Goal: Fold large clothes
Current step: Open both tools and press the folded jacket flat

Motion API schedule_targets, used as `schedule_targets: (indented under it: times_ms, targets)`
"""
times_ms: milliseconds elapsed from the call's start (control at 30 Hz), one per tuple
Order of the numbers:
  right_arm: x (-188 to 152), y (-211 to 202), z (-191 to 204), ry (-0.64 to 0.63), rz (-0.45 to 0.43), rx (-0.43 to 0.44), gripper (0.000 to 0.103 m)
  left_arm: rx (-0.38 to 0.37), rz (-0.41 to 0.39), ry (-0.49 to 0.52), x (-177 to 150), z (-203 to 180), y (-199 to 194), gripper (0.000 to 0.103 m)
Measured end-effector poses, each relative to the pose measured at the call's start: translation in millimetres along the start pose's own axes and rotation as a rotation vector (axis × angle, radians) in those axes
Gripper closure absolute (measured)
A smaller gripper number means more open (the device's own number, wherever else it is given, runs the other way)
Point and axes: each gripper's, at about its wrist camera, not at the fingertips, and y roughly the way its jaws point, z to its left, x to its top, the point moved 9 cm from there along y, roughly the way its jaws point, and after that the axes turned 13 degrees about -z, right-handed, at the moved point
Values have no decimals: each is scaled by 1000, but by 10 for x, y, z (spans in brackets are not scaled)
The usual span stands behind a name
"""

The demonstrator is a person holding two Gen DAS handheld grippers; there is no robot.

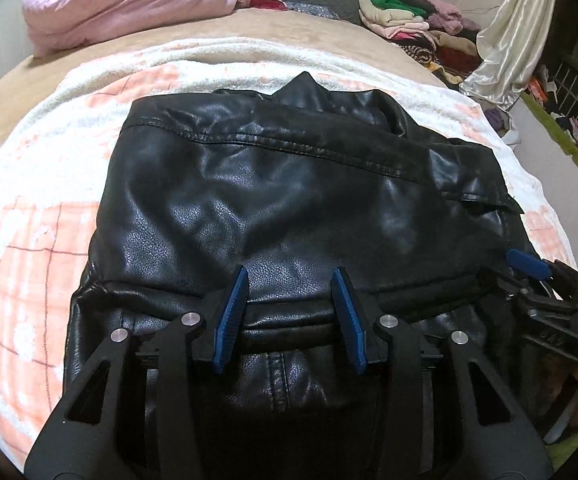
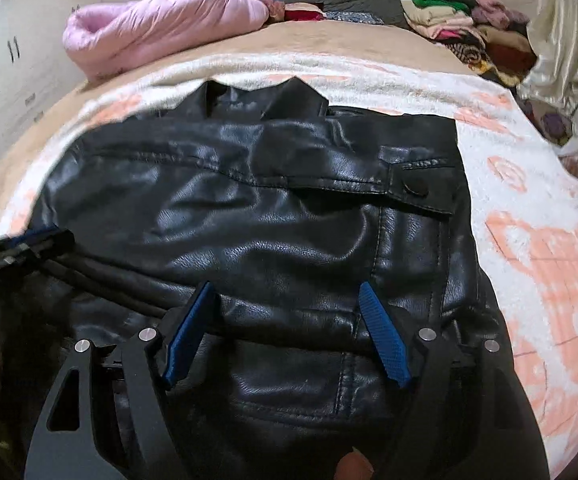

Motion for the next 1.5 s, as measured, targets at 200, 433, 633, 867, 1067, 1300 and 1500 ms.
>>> schedule_targets:
  times_ms: [200, 433, 633, 867, 1067, 1300, 1500]
  targets:
    - [129, -325, -68, 91, -75, 49, 10, -53, -3, -54, 59, -63, -111, 51]
    - [196, -595, -67, 91, -127, 73, 6, -69, -18, -69, 119, -141, -255, 26]
    - [262, -720, -61, 98, -153, 83, 5, -74, -53, -69, 220, -191, -406, 10]
    - [346, -887, 8, 92, -186, 86, 5, -80, -76, -67, 275, -215, -572, 10]
    - [427, -1066, 83, 83, -222, 93, 5, -90, -89, -53, 296, -259, -708, 10]
    - [502, -1282, 138, 72, -259, 101, 5, -100, -108, -43, 312, -293, -866, 10]
    - [482, -1440, 168, 54, -277, 102, 5, -101, -122, -30, 279, -298, -1003, 10]
